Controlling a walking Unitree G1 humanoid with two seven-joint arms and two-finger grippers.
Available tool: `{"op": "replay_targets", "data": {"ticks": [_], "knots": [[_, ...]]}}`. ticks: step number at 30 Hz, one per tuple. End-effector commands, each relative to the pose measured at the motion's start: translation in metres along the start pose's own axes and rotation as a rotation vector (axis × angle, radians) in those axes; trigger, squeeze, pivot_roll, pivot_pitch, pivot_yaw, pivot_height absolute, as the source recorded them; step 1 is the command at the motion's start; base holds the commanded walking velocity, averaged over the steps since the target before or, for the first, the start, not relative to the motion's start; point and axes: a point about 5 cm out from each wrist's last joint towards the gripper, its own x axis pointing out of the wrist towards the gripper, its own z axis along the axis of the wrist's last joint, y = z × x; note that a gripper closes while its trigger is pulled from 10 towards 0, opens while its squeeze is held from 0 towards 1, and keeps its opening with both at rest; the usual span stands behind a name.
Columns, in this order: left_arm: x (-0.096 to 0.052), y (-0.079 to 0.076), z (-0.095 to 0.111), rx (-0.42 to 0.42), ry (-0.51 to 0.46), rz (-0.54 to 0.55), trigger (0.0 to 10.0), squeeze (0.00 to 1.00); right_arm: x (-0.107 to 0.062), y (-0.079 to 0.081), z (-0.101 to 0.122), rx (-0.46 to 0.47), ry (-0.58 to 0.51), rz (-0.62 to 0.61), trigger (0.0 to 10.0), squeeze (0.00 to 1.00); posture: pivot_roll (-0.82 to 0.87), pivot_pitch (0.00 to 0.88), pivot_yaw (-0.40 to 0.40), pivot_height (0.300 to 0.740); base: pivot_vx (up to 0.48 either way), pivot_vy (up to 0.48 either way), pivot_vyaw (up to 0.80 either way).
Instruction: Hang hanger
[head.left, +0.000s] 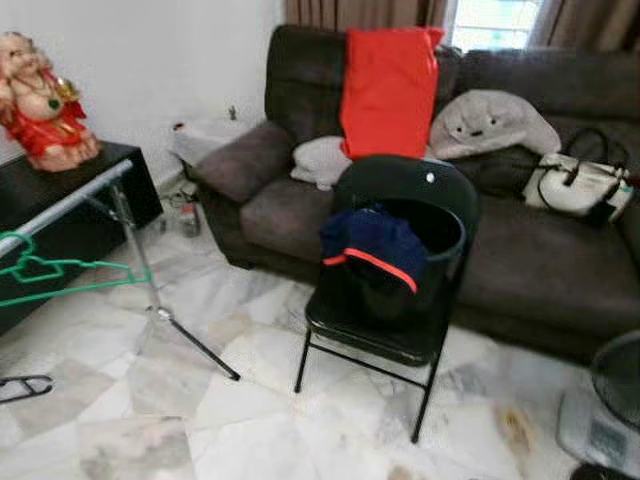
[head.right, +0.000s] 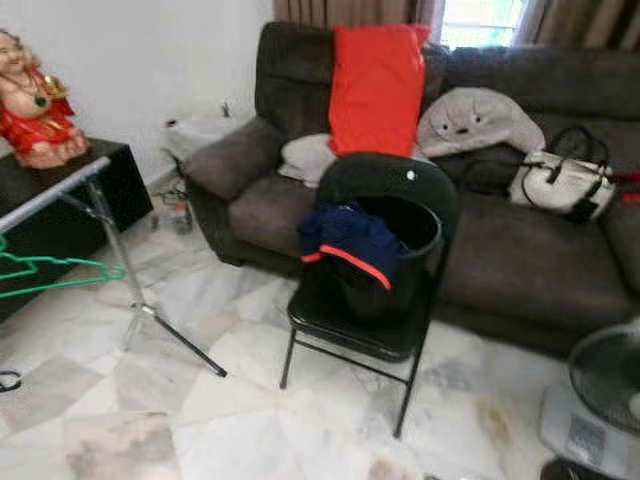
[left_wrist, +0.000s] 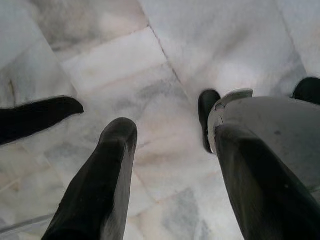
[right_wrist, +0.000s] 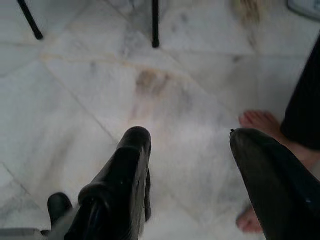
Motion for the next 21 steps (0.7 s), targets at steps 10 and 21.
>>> {"op": "replay_targets", "data": {"ticks": [10,21], "knots": [[-0.0014,0.0046,-0.0103,-0.032,0.032,0.015,10.0,0.0,0.0005,0.0026,0.0003,-0.023,0.011,0.004,10.0,0.0,0.05,0.0,0.009,0.74,0.296,0.0,0.0],[-0.0018,0.0079,-0.0111,0.003,0.037,0.004,10.0,0.0,0.0012,0.0087,0.005,-0.077,-0.015,0.034,10.0,0.0,-0.01,0.0,0.043,0.74,0.318,0.0,0.0]]}}
